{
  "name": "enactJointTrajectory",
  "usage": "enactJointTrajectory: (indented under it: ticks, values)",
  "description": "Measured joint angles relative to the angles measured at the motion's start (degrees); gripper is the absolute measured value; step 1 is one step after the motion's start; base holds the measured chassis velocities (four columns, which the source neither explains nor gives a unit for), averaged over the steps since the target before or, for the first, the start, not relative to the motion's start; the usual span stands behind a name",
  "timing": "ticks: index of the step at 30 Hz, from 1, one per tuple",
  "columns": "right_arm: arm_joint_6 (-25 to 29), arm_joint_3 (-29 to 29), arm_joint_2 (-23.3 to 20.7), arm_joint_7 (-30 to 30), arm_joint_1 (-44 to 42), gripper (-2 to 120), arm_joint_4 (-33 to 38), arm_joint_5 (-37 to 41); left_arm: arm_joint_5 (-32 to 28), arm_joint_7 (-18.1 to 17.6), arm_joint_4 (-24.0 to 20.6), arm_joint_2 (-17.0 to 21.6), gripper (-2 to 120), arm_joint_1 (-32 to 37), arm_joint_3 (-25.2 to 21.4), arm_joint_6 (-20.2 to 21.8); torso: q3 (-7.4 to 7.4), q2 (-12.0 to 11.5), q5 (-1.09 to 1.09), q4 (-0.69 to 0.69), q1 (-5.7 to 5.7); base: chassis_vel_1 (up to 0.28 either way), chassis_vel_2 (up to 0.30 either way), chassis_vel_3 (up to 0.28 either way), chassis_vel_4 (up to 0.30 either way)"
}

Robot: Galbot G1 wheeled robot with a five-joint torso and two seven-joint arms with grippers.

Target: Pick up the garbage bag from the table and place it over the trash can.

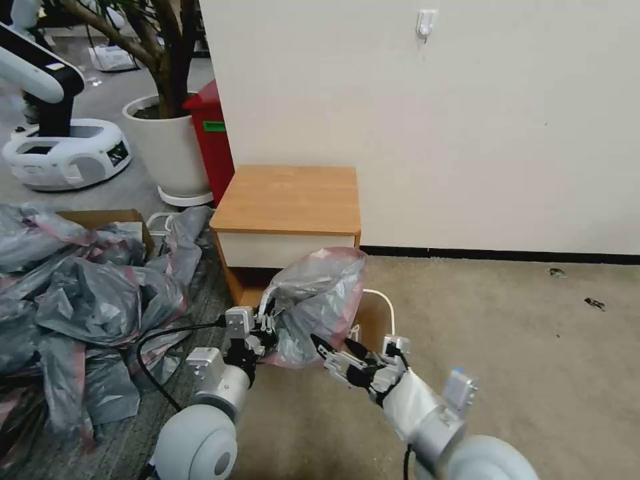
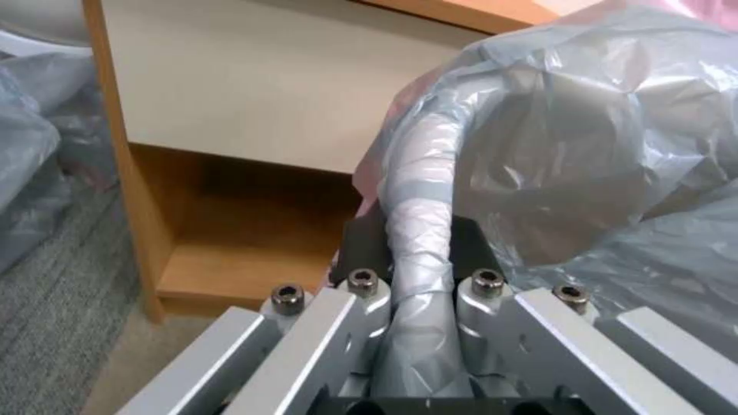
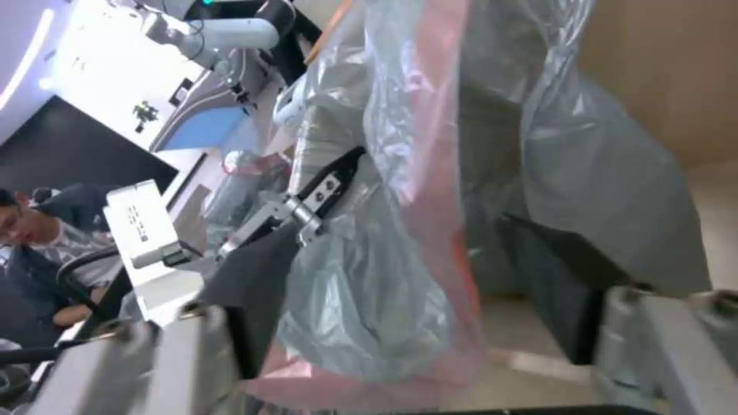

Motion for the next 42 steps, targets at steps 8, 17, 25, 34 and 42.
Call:
enactJointTrajectory:
  ticks: [8, 17, 25, 34, 42]
  values:
    - [0.1, -0.1, 0.2, 0.2, 0.0, 38, -0.3, -0.4, -1.0, -0.1, -0.2, -0.3, 6, 0.2, 0.0, 0.1, 0.00, 0.0, 0.00, 0.00, 0.00, 0.000, 0.000, 0.000, 0.000]
    - [0.5, 1.1, -0.8, 0.2, -0.2, 7, 0.5, -0.3, -1.2, -0.1, -0.3, -0.5, 6, 0.3, -0.3, 0.1, 0.00, 0.0, 0.01, 0.00, 0.00, 0.000, 0.000, 0.000, 0.000]
    - [0.6, 2.6, -1.6, 0.2, -0.8, 0, 2.0, 0.8, -3.4, -0.7, -0.2, -0.5, 6, 0.0, -0.6, 0.3, 0.00, 0.0, 0.01, 0.00, 0.00, 0.000, 0.000, 0.000, 0.000]
    - [0.2, 9.1, -4.8, 1.1, -5.8, 0, 8.4, 5.7, -12.6, -4.4, -0.1, -0.1, 6, -2.2, -3.6, 2.2, 0.00, 0.0, 0.01, -0.01, 0.00, 0.000, 0.000, 0.000, 0.000]
    - [0.1, 10.0, -5.4, 1.3, -7.7, 0, 8.6, 6.0, -15.7, -5.0, 0.3, 0.9, 6, -4.2, -5.7, 3.0, 0.00, 0.0, 0.01, -0.01, 0.00, 0.000, 0.000, 0.000, 0.000]
